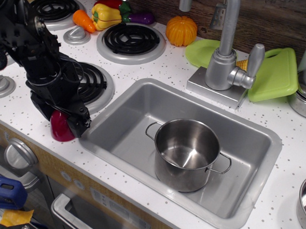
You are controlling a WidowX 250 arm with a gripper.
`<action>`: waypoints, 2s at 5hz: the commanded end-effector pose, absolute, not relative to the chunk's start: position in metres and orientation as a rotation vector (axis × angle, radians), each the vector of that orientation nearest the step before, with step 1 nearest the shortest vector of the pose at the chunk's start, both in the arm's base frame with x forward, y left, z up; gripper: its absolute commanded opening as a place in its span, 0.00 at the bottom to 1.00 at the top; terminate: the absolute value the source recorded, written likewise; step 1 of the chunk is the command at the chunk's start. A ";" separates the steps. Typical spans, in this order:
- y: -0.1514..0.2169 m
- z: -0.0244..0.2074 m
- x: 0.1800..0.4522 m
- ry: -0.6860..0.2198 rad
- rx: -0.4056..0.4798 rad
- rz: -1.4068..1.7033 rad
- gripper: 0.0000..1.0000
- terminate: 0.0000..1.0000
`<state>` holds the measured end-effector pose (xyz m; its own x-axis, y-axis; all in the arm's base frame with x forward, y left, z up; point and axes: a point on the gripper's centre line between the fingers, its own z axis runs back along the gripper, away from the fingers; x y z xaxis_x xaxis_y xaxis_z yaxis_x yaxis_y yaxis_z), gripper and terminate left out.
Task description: Put sweet potato in pot which is in sink
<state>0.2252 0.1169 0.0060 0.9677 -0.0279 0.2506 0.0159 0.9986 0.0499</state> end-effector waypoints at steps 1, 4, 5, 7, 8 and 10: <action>0.125 0.005 0.229 -0.284 0.052 -0.018 0.00 0.00; 0.084 0.059 0.242 -0.321 0.063 -0.009 0.00 0.00; 0.050 0.074 0.258 -0.365 0.061 0.019 0.00 0.00; 0.003 0.068 0.296 -0.406 0.023 0.003 0.00 0.00; -0.012 0.058 0.315 -0.450 -0.001 0.014 0.00 0.00; -0.037 0.046 0.326 -0.473 -0.046 0.056 0.00 0.00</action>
